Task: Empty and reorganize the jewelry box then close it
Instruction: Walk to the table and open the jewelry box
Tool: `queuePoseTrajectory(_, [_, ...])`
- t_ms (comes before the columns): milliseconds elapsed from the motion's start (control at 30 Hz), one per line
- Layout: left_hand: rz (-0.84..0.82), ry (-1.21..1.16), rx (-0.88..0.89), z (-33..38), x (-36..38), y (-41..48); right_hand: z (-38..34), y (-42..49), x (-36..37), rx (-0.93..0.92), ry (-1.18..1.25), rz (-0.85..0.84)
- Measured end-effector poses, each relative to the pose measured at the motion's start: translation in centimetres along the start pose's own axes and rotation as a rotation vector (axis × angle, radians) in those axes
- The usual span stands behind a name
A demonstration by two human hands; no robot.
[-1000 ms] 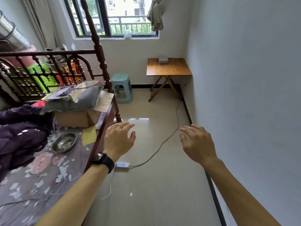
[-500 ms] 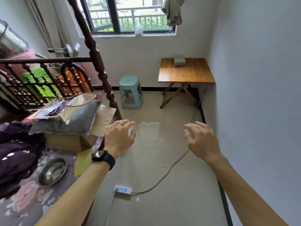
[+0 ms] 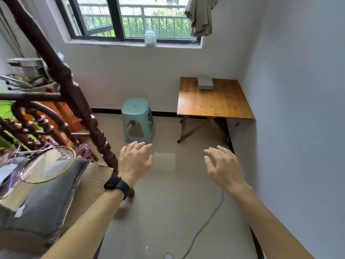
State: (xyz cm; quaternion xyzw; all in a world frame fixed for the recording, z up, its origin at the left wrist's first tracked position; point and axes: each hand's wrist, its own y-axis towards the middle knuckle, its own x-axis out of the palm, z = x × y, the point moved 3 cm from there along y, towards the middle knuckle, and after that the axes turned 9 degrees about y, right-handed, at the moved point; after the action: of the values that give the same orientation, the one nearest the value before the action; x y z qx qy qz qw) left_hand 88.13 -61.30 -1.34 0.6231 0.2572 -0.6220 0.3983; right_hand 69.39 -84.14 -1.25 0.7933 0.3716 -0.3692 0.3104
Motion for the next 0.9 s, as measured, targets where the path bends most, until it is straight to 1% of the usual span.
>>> queuePoseTrajectory(200, [-0.025, -0.036, -0.016, -0.5, 2.3, 15.3, 0.6, 14.2, 2.0, 0.033, 0.016, 0.018])
queuePoseTrajectory(367, [-0.052, -0.041, -0.021, -1.4, 5.2, 26.4, 2.4, 25.1, 5.7, 0.056, 0.034, -0.014])
queuePoseTrajectory(700, [-0.058, 0.039, -0.086, -4.2, 8.5, 49.5, 5.4, 50.7, 11.2, 0.001, 0.063, -0.064])
queuePoseTrajectory(800, [-0.047, 0.034, -0.122, -5.4, 9.1, 55.5, 5.6, 57.2, 12.4, 0.000, 0.060, -0.079])
queuePoseTrajectory(900, [-0.065, 0.049, -0.119, -6.5, 10.3, 61.8, 5.7, 63.3, 13.9, 0.002, 0.074, -0.065])
